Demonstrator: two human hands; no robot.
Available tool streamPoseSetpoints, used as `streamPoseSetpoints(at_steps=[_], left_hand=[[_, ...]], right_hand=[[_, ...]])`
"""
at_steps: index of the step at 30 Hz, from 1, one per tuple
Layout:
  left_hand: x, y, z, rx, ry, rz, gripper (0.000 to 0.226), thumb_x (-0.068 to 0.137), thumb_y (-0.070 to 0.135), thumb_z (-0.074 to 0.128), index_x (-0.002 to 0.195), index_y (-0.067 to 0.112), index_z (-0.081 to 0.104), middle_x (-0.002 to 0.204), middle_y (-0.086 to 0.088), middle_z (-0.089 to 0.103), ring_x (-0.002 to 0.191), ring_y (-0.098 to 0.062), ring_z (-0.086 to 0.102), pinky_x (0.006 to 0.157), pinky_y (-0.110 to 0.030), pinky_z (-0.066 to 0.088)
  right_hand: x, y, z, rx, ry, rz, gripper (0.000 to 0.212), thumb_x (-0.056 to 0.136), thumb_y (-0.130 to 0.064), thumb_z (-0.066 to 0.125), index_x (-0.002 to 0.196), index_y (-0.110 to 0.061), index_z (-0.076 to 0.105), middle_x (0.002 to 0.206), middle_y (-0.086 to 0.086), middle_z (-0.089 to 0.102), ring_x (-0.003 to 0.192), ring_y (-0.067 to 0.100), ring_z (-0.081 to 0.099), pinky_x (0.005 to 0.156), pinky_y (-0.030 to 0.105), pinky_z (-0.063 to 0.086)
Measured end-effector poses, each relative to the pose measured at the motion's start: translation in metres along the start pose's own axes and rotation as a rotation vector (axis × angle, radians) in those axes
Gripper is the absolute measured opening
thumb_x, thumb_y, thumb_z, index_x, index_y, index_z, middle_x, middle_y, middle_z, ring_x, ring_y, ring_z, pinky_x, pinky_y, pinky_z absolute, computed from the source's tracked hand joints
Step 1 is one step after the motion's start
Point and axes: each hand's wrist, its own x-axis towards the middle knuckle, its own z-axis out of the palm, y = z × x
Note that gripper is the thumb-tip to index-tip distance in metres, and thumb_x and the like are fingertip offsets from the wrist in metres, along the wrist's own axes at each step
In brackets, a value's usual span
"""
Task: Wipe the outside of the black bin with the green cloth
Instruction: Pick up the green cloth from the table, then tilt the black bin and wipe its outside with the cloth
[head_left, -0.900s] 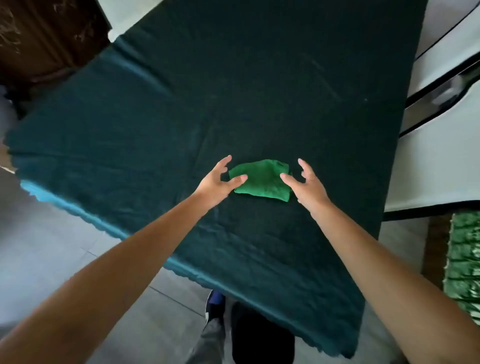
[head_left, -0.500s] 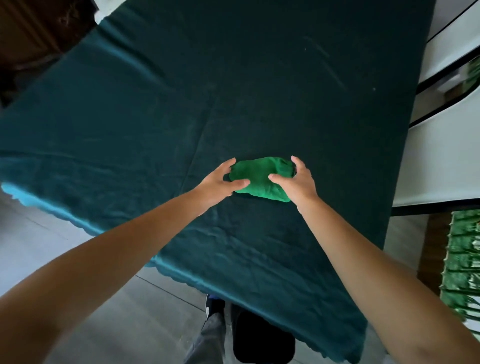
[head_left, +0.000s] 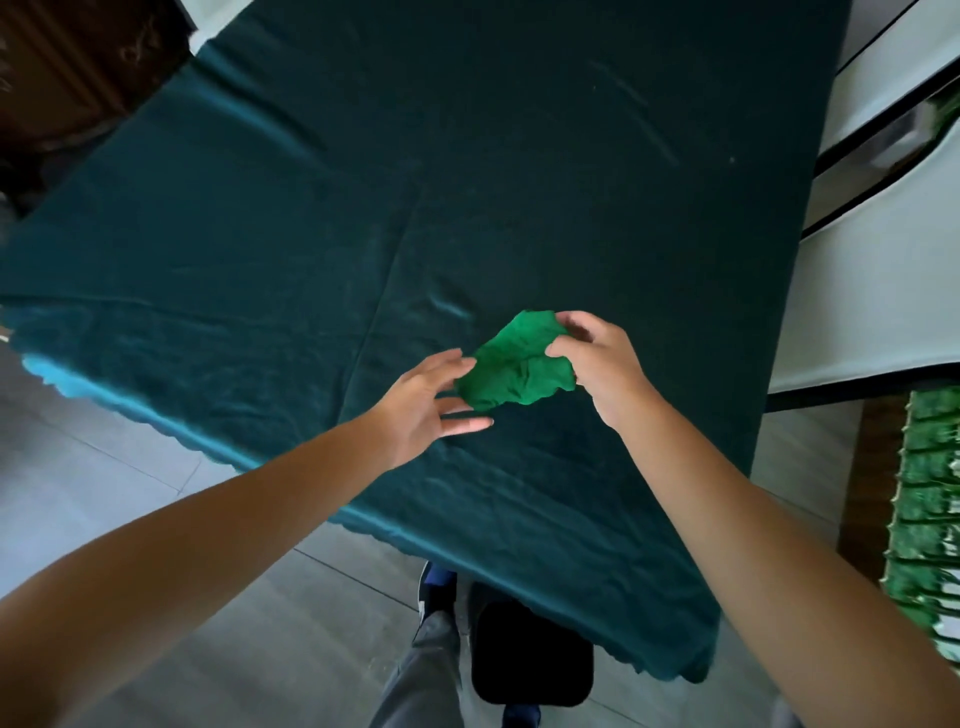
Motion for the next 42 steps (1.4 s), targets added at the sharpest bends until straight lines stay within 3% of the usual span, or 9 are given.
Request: streamPoseSetpoints(at_steps=[5,10,17,20,24,27,31,36,42], left_hand=[[-0.055,-0.03,0.043,0.077,-0.127,0.042,0.058,0.093,0.032,0.071,0.147,0.023,0.051,0.138,-0.016,0.062,0.116,-0.039,0.068,0.094,-0.051,0.057],[-0.103,-0.029,0.083,0.178,-0.118,0.204,0.045,0.098,0.038,0.063,0.143,0.034,0.055,0.14,-0.003,0.062,0.115,-0.029,0.07,0.09,-0.045,0.059],[-0.202,-0.062,0.131,0.232,-0.108,0.418,0.052,0.099,0.05,0.057,0.143,0.023,0.054,0.14,-0.007,0.064,0.123,-0.031,0.065,0.089,-0.042,0.057],[-0.243,-0.101,0.15,0.213,-0.101,0.473,0.054,0.098,0.05,0.057,0.143,0.019,0.055,0.142,-0.01,0.062,0.128,-0.031,0.061,0.085,-0.041,0.058],[-0.293,-0.152,0.172,0.151,-0.162,0.472,0.054,0.095,0.054,0.054,0.139,0.023,0.061,0.142,-0.007,0.062,0.131,-0.03,0.059,0.109,-0.056,0.044],[-0.329,-0.174,0.181,0.184,-0.194,0.488,0.047,0.1,0.05,0.05,0.134,0.023,0.066,0.141,-0.01,0.063,0.127,-0.028,0.06,0.111,-0.052,0.042],[-0.353,-0.209,0.175,0.156,-0.13,0.514,0.052,0.099,0.03,0.061,0.144,0.005,0.053,0.144,-0.02,0.058,0.135,-0.039,0.053,0.115,-0.056,0.04],[-0.382,-0.253,0.159,0.211,-0.092,0.516,0.04,0.101,0.017,0.059,0.14,0.007,0.058,0.138,-0.014,0.064,0.13,-0.032,0.06,0.107,-0.05,0.049],[-0.406,-0.318,0.125,0.232,-0.103,0.394,0.042,0.097,0.014,0.06,0.137,0.002,0.059,0.135,-0.016,0.066,0.126,-0.032,0.063,0.105,-0.051,0.051]], right_hand=[[-0.067,-0.023,-0.026,0.136,-0.086,-0.064,0.037,0.069,-0.014,0.069,0.105,-0.018,0.077,0.104,0.014,0.076,0.093,0.025,0.07,0.08,0.04,0.053],[-0.124,-0.045,-0.053,0.221,-0.176,-0.181,0.029,0.086,0.001,0.061,0.109,-0.01,0.074,0.105,0.013,0.073,0.097,0.027,0.069,0.084,0.045,0.052],[-0.245,-0.06,-0.098,0.498,-0.287,-0.297,0.035,0.091,0.007,0.049,0.112,-0.01,0.072,0.109,0.015,0.073,0.103,0.031,0.068,0.089,0.044,0.052],[-0.3,-0.051,-0.113,0.504,-0.362,-0.345,0.037,0.091,0.005,0.049,0.108,-0.015,0.075,0.103,0.01,0.075,0.096,0.027,0.071,0.083,0.038,0.054],[-0.355,-0.033,-0.13,0.522,-0.441,-0.381,0.039,0.091,0.002,0.049,0.116,-0.014,0.074,0.105,0.01,0.075,0.098,0.026,0.071,0.085,0.039,0.054],[-0.386,-0.014,-0.139,0.521,-0.478,-0.401,0.04,0.092,0.002,0.05,0.121,-0.014,0.073,0.11,0.011,0.075,0.1,0.026,0.072,0.089,0.04,0.055],[-0.41,0.021,-0.147,0.562,-0.458,-0.384,0.04,0.092,0.003,0.052,0.112,-0.021,0.077,0.11,0.008,0.077,0.1,0.025,0.073,0.09,0.04,0.056],[-0.434,0.079,-0.15,0.573,-0.355,-0.311,0.037,0.093,0.004,0.054,0.117,-0.015,0.074,0.112,0.009,0.077,0.1,0.025,0.074,0.082,0.035,0.061],[-0.469,0.174,-0.127,0.638,-0.149,-0.166,0.024,0.095,-0.002,0.061,0.112,-0.013,0.075,0.11,0.012,0.076,0.105,0.028,0.069,0.092,0.04,0.054]])
